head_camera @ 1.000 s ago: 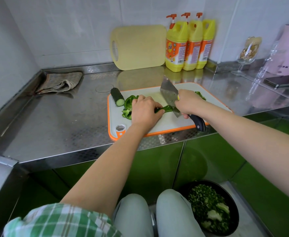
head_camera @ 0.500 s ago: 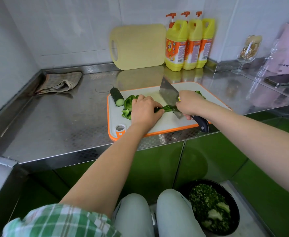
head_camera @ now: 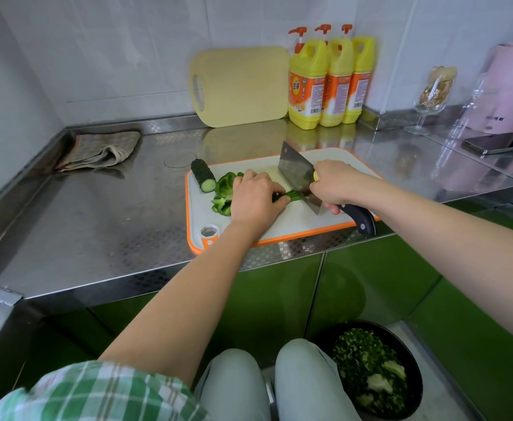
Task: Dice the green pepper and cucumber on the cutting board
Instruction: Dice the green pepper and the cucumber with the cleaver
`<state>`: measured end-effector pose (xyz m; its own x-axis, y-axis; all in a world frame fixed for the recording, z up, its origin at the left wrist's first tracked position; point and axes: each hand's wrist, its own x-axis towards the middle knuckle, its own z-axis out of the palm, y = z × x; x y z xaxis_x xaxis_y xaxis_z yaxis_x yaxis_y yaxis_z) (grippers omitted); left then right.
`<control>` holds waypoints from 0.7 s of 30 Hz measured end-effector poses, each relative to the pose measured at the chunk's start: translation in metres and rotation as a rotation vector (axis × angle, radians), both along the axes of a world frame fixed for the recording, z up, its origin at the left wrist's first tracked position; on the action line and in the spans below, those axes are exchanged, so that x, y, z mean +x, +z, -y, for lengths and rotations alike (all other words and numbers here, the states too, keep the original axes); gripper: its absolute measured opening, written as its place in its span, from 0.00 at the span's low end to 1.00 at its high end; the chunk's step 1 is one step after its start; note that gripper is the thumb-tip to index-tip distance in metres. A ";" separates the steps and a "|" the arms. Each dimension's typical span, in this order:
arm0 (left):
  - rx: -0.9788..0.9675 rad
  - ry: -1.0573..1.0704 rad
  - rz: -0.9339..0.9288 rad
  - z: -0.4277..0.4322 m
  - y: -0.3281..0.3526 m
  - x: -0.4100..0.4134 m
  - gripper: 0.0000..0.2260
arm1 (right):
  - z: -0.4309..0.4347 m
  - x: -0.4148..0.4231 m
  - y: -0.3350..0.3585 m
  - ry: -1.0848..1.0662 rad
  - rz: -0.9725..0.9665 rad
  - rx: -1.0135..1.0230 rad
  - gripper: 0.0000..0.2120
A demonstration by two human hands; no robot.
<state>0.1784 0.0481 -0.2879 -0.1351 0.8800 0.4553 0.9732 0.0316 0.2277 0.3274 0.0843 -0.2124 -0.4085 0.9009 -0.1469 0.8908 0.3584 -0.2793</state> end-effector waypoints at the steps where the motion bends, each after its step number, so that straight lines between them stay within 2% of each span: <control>1: -0.001 0.000 0.004 0.000 0.000 0.000 0.11 | 0.000 0.000 0.001 0.004 0.017 0.006 0.10; 11: 0.007 -0.009 0.028 0.001 -0.001 -0.002 0.11 | 0.000 -0.013 0.000 -0.012 0.060 -0.022 0.13; 18: -0.001 -0.012 0.022 0.003 0.000 -0.002 0.12 | -0.008 -0.008 -0.009 -0.062 -0.073 0.016 0.11; 21: 0.004 -0.007 0.018 0.002 -0.001 -0.002 0.12 | -0.007 -0.001 -0.003 -0.038 -0.083 0.002 0.08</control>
<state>0.1764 0.0457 -0.2887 -0.1370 0.8792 0.4564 0.9691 0.0234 0.2457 0.3263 0.0909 -0.2151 -0.3843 0.9164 -0.1122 0.8778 0.3251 -0.3517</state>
